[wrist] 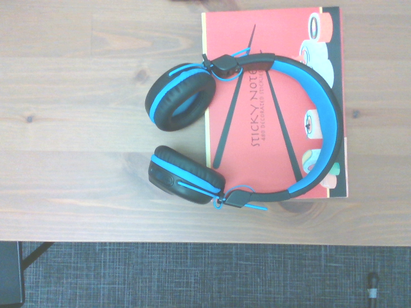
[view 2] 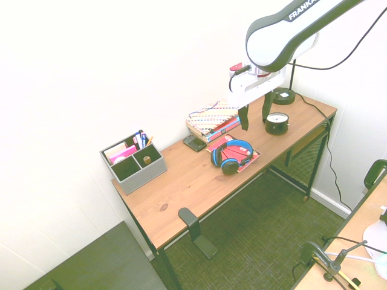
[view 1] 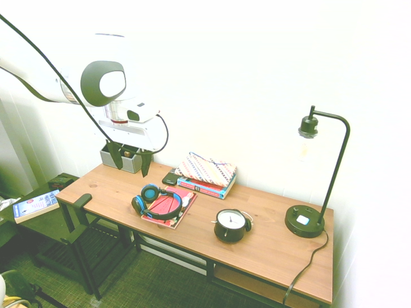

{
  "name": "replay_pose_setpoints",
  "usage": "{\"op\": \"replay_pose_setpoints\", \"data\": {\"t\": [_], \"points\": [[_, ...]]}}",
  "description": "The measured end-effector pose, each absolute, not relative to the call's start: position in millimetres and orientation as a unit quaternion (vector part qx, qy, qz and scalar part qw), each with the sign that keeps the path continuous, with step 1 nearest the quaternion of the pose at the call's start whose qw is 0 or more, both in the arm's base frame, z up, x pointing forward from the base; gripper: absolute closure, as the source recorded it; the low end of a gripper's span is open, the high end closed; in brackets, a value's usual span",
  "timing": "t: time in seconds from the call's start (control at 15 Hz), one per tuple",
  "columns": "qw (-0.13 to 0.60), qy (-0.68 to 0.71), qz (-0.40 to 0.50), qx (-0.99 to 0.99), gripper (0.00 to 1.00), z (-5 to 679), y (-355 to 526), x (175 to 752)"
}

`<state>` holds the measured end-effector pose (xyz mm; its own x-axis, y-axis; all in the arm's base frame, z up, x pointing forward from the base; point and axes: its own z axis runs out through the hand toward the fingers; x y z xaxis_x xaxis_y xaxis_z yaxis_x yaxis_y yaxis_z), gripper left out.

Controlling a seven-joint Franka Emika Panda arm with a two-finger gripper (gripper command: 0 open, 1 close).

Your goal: Hang the headphone

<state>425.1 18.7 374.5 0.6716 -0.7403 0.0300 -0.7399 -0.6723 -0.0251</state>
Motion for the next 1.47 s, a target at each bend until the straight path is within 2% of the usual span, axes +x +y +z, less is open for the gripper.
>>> {"op": "replay_pose_setpoints", "data": {"t": [0.47, 0.73, 1.2, 1.27, 1.47], "points": [[0.014, 0.409, -0.046, -0.911, 0.00, 363, -12, 450], [0.022, 0.396, -0.062, -0.916, 0.00, 304, -44, 483], [0.033, 0.381, -0.026, -0.924, 0.00, 230, -51, 531], [0.031, 0.378, -0.024, -0.925, 1.00, 223, -52, 535], [0.029, 0.373, -0.018, -0.927, 1.00, 208, -56, 540]]}}
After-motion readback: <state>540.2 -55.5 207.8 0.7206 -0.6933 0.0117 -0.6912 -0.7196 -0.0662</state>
